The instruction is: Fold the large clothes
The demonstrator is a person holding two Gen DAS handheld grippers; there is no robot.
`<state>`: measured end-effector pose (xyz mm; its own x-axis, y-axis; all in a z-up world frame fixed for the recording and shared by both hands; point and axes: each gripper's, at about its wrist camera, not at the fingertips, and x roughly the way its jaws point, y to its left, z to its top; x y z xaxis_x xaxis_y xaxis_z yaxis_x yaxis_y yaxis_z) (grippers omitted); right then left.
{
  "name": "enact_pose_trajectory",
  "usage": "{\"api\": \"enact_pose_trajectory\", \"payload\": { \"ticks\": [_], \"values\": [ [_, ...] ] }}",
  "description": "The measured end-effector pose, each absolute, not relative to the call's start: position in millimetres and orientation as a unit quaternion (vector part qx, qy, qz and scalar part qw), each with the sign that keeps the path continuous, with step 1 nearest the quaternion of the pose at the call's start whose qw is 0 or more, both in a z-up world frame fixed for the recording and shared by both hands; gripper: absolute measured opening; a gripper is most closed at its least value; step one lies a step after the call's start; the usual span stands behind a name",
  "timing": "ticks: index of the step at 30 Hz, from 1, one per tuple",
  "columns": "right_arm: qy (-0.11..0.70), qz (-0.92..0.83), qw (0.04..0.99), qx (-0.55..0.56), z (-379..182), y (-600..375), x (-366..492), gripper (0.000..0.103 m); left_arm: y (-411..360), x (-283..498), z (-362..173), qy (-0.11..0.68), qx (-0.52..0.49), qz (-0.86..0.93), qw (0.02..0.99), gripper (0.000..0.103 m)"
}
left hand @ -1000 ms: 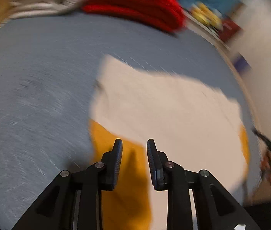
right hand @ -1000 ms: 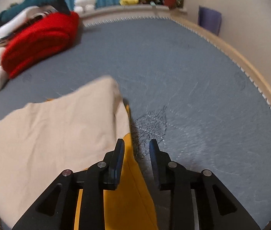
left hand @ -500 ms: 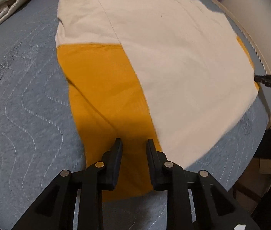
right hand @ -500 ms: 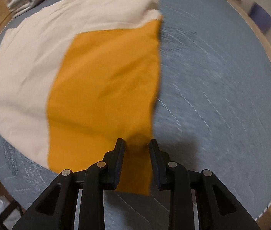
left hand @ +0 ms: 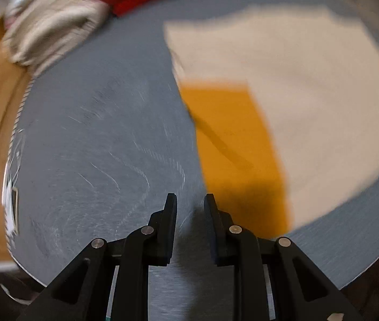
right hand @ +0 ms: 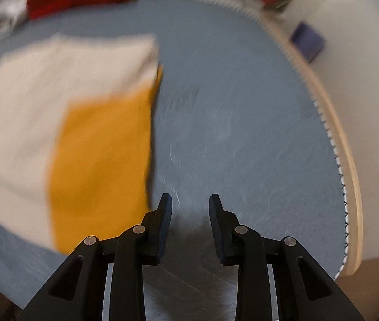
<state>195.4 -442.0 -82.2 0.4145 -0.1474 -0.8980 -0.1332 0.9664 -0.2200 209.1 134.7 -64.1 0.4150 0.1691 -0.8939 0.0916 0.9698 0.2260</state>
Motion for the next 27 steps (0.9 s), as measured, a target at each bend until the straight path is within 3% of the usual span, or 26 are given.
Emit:
{"api": "enact_pose_trajectory", "payload": {
  "ticks": [4, 7, 14, 19, 21, 27],
  "values": [
    [0.433, 0.008, 0.898, -0.084, -14, -406, 152, 0.035, 117, 165, -5, 0.43, 0.053, 0.059, 0.899, 0.022],
    [0.397, 0.049, 0.916, -0.034, 2, -358, 112, 0.038, 99, 136, -4, 0.386, -0.01, 0.052, 0.921, 0.022],
    [0.461, 0.084, 0.882, -0.052, -68, -286, 91, 0.039, 91, 112, -78, 0.439, -0.088, 0.067, 0.892, 0.017],
    [0.462, 0.072, 0.882, -0.062, -81, -287, 83, 0.039, 99, 107, -83, 0.441, -0.141, 0.044, 0.885, 0.017],
    [0.472, 0.073, 0.877, -0.052, -87, -286, 85, 0.039, 106, 108, -92, 0.449, -0.17, 0.037, 0.877, 0.02],
    [0.485, 0.089, 0.869, -0.048, -94, -283, 96, 0.039, 122, 114, -125, 0.468, -0.273, 0.032, 0.84, 0.043]
  ]
}}
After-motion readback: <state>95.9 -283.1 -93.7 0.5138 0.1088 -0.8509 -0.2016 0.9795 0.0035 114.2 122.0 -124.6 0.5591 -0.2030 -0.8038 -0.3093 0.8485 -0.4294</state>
